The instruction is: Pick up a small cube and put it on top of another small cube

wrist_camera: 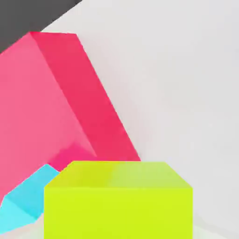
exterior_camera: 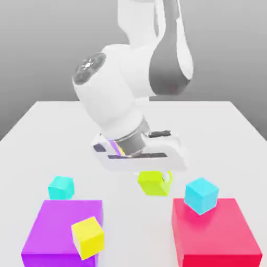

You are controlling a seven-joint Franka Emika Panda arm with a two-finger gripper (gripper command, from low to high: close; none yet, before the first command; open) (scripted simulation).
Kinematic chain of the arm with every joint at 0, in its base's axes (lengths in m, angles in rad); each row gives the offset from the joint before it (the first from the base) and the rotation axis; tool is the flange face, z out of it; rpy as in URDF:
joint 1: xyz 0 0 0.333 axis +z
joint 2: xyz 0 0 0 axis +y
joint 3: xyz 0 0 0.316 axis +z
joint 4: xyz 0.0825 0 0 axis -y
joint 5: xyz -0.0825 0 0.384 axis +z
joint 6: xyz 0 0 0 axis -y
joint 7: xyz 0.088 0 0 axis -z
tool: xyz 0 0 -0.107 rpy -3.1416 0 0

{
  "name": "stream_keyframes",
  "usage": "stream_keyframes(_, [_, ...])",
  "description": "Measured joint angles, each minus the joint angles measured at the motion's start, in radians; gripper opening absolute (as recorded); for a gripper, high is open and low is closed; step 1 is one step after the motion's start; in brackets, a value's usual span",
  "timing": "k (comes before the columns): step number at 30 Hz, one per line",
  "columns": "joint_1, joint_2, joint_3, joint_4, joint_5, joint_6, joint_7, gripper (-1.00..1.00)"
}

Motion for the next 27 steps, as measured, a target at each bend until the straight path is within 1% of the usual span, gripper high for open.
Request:
stream_keyframes(11, [-0.2,-0.081,-0.099,-0.124,-0.083,0.139,0.4,-1.0])
stream_keyframes(20, [-0.395,-0.147,-0.143,-0.227,-0.149,0.263,0.729,-1.0])
stream_keyframes(25, [-0.439,-0.202,-0.072,-0.282,-0.248,0.324,0.861,-1.0])
stream_keyframes(27, [-0.462,-0.168,-0.041,-0.291,-0.285,0.377,0.894,-1.0])
